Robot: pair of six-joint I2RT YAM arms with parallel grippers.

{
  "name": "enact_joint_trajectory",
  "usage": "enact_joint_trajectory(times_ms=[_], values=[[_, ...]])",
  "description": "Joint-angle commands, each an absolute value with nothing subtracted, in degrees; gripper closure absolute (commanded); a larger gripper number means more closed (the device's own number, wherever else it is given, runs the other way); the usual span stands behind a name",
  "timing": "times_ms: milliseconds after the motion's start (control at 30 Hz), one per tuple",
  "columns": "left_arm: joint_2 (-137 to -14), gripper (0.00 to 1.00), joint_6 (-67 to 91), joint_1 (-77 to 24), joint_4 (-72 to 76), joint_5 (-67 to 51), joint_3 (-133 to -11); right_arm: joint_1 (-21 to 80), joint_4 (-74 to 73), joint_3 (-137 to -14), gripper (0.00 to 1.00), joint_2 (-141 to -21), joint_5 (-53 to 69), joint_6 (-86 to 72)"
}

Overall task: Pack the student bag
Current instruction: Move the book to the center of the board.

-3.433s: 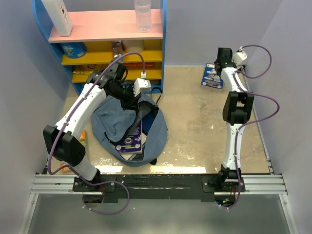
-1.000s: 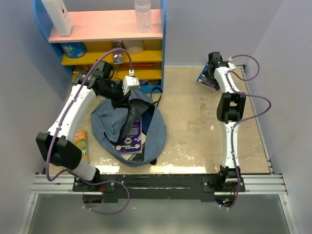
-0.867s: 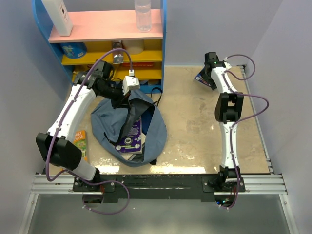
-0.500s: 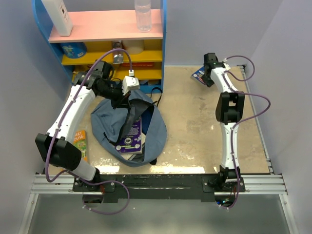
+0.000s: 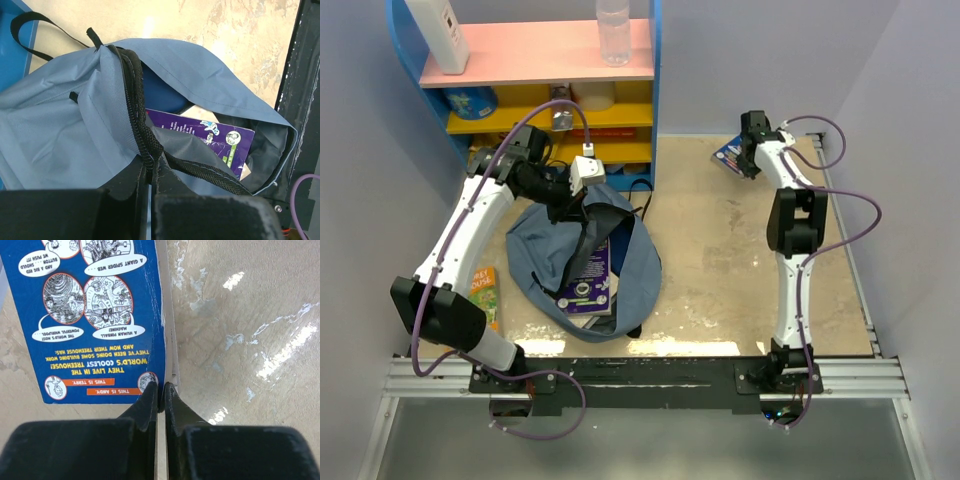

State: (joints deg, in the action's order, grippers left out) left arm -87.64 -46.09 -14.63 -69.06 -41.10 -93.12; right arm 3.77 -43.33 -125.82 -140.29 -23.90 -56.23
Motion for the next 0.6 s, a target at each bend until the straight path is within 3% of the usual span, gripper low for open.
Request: enact_joint_trajectory(times_ms=[0, 300, 567], values=[[-84.82, 1.00, -46.41, -13.89, -69.34, -43.94, -95.19, 3.87, -42.37, -121.12, 1.00, -135.88, -21.45, -54.14], [-83.94, 1.00, -45.27, -13.89, -67.59, -43.51, -94.22, 8.60, -34.38, -103.82, 1.00, -124.22, -17.24, -47.82], [-83.32, 1.00, -43.68, -13.89, -68.90, -45.53, -95.18, 19.41, -22.68, -75.25, 1.00, -112.77, -11.34, -39.49]])
